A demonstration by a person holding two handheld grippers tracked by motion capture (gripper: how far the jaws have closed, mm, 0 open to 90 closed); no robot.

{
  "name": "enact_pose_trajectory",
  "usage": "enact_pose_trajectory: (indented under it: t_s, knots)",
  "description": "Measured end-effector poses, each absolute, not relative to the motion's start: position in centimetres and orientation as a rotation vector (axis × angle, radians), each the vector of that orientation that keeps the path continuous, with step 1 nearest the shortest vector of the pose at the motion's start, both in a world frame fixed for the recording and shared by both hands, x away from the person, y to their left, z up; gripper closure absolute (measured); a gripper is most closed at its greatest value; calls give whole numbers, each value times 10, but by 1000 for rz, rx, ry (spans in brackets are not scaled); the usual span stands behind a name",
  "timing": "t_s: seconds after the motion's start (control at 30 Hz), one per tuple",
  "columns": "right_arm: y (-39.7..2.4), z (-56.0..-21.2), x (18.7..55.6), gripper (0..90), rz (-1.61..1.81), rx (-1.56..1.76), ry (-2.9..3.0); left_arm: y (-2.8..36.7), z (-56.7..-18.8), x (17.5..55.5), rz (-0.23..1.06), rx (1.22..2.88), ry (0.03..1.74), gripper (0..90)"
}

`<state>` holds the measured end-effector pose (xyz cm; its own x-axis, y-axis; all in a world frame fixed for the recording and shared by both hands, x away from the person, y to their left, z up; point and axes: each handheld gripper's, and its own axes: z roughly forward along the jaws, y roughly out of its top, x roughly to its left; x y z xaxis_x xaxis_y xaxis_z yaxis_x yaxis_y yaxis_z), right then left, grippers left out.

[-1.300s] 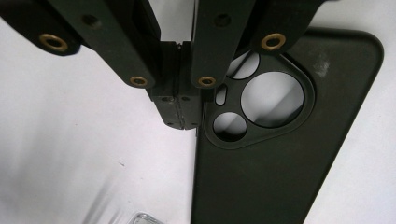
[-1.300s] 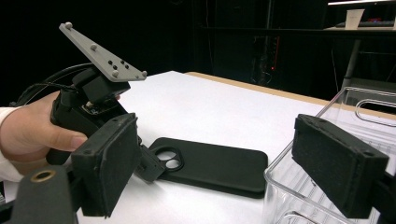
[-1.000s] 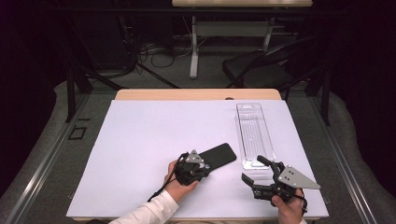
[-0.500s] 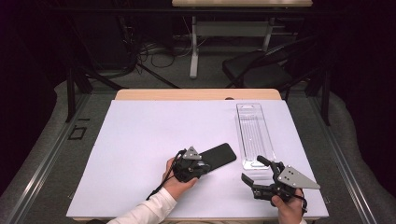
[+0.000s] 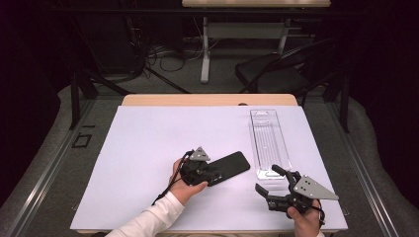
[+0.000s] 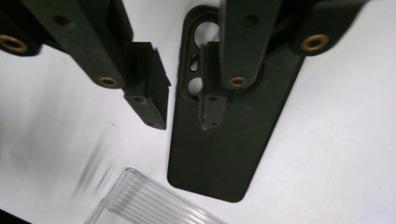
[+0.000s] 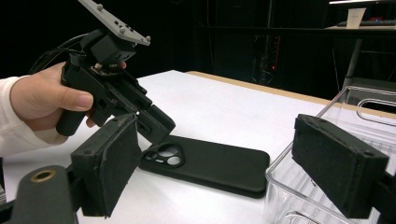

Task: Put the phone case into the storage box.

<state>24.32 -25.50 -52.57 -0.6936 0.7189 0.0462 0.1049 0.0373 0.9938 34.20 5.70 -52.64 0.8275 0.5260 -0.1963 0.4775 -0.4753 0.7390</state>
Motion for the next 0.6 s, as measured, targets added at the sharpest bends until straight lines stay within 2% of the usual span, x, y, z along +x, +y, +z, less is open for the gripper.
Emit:
enact_pose_trajectory:
  t_s: [0.33,0.37,0.43,0.6]
  knots:
    - [-255,-526,243,143,1701,832,1852,56,-520,346,89,2158,724,554]
    - [-255,-526,244,142,1703,830,1850,56,-520,346,101,2157,730,510]
    - [-255,-526,244,142,1703,830,1850,56,-519,347,120,2158,725,482]
    - [-254,-526,243,142,1704,830,1849,57,-515,351,112,2165,724,440]
